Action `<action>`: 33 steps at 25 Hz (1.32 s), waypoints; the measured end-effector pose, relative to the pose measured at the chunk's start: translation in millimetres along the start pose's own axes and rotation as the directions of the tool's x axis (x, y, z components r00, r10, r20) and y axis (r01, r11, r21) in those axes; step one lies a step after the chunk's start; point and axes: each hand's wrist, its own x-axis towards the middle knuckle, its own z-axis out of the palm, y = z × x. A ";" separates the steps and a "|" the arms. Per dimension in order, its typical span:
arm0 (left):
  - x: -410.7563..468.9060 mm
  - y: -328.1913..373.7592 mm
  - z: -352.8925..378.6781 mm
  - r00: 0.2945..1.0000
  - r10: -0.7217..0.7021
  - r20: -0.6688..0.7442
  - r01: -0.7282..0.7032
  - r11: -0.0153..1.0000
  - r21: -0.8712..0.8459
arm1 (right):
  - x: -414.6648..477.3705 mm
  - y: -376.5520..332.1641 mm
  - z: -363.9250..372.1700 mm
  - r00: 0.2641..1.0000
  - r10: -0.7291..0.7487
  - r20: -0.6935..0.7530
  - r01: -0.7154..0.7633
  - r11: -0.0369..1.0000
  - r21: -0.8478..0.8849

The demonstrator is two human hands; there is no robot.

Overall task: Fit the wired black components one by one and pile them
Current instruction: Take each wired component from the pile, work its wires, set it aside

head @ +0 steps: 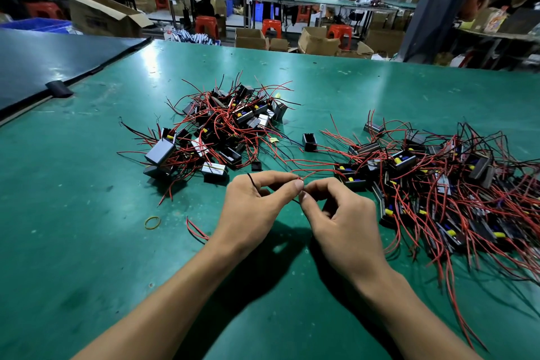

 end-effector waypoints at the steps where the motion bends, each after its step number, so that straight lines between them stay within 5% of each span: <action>1: 0.0 -0.1 0.3 1.000 0.013 -0.010 -0.013 1.000 0.011 | -0.1 -1.3 0.0 1.000 -0.003 0.007 0.003 1.000 -0.002; 6: 0.1 -4.2 -2.5 0.985 0.171 -0.034 -0.162 0.969 0.188 | 0.9 -6.2 -4.7 0.997 -0.071 -0.012 0.072 0.996 0.047; 11: 1.0 -8.8 -6.9 0.911 0.409 0.055 -0.395 0.825 0.405 | 5.8 -10.5 -8.6 0.990 -0.135 -0.040 0.136 0.991 0.017; 15: 2.4 -14.2 -8.6 0.863 0.497 0.095 -0.486 0.761 0.429 | 8.6 -13.0 -13.9 0.994 -0.104 -0.019 0.104 0.994 0.030; 21: 3.5 -16.3 -5.8 0.834 0.532 0.144 -0.540 0.736 0.409 | 15.2 -14.9 -17.0 0.989 0.118 0.088 -0.131 0.980 0.152; 27: 6.8 -14.8 -10.4 0.871 0.469 0.147 -0.489 0.798 0.351 | 16.2 -7.2 -29.3 0.956 -0.271 0.114 0.262 0.961 0.092; 33: 6.6 -14.9 -10.2 0.865 0.473 0.166 -0.501 0.802 0.326 | 19.5 -3.6 -31.1 0.962 -0.230 0.144 0.214 0.969 0.123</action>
